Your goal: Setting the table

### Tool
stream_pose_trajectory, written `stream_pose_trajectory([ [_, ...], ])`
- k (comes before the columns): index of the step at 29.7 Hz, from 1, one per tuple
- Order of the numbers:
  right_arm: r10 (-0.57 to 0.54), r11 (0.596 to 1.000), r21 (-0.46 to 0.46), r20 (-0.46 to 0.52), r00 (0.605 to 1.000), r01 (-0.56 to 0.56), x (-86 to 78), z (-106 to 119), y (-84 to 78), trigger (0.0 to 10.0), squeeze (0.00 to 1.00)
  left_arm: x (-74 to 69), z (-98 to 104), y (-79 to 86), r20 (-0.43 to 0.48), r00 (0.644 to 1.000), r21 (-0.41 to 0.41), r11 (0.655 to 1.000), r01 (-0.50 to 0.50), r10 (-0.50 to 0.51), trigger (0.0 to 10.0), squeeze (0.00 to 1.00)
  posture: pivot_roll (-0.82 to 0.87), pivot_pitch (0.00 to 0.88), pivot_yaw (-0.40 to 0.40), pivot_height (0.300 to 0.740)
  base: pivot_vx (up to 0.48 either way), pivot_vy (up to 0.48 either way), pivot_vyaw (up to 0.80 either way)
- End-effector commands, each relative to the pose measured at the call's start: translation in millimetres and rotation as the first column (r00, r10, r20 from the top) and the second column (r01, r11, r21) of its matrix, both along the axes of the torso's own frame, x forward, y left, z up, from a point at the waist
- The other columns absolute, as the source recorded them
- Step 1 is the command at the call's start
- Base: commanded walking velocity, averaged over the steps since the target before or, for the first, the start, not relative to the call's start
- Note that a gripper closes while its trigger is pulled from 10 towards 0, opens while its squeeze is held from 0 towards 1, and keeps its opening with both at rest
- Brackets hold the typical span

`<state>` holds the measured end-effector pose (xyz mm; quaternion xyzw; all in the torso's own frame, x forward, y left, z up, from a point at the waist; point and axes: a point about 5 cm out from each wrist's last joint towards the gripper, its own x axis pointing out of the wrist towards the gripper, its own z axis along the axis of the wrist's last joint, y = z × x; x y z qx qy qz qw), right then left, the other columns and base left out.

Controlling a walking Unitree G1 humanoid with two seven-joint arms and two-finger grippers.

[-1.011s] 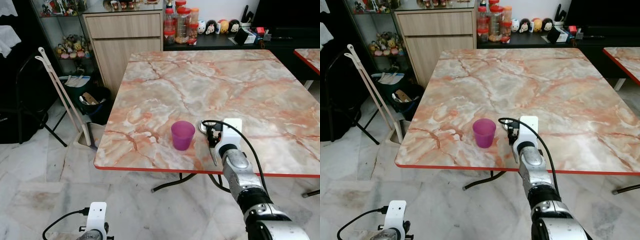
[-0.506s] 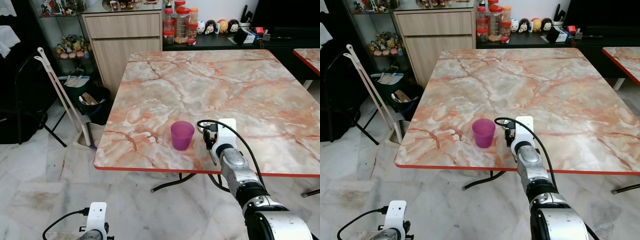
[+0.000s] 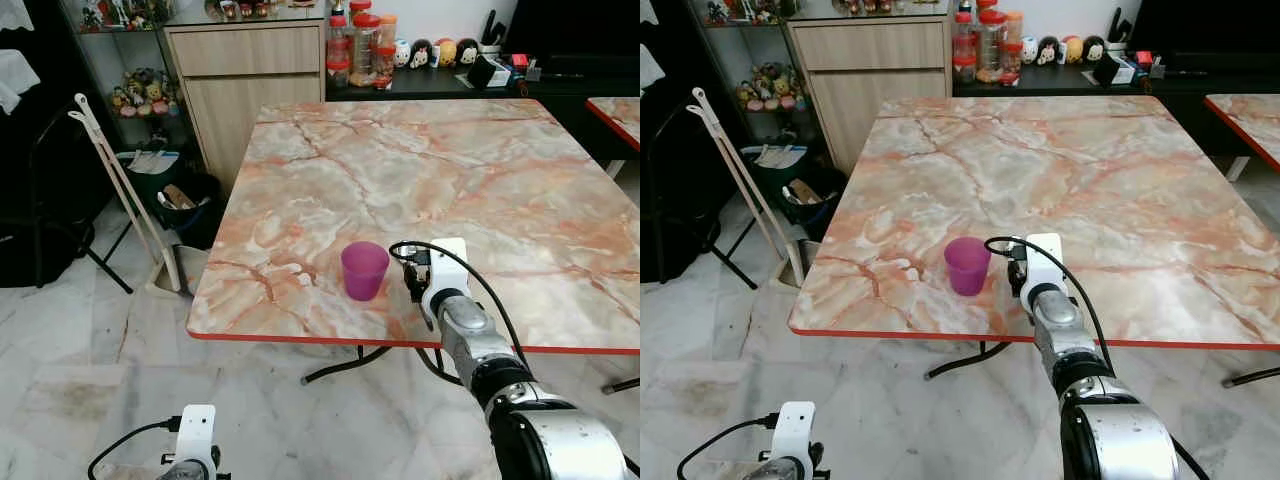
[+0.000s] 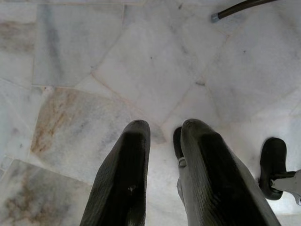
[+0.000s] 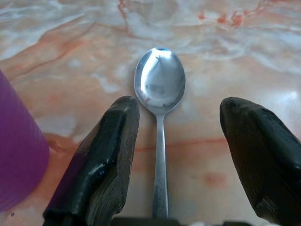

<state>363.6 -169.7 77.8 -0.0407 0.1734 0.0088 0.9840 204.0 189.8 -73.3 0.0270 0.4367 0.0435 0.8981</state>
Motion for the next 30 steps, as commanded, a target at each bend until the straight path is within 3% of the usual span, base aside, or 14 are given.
stream_pose_trajectory([
  [1, 0.016, 1.0, -0.009, 0.006, 1.0, -0.016, 2.5, 3, 1.9, 10.0, 0.0, -7.4, -4, 1.9, -0.026, 0.999, 0.002, 1.0, -0.024, 0.024, 10.0, 0.0, -0.05, 0.0, 0.005, 0.74, 0.0, 0.0, 0.0],
  [30, 0.044, 0.999, -0.006, -0.044, 0.998, -0.044, -4.1, -9, 5.3, 10.0, 0.0, -14.9, -8, 0.1, -0.048, 0.999, 0.005, 1.0, -0.019, 0.02, 10.0, 0.0, -0.05, 0.0, -0.003, 0.74, 0.0, 0.0, 0.0],
])
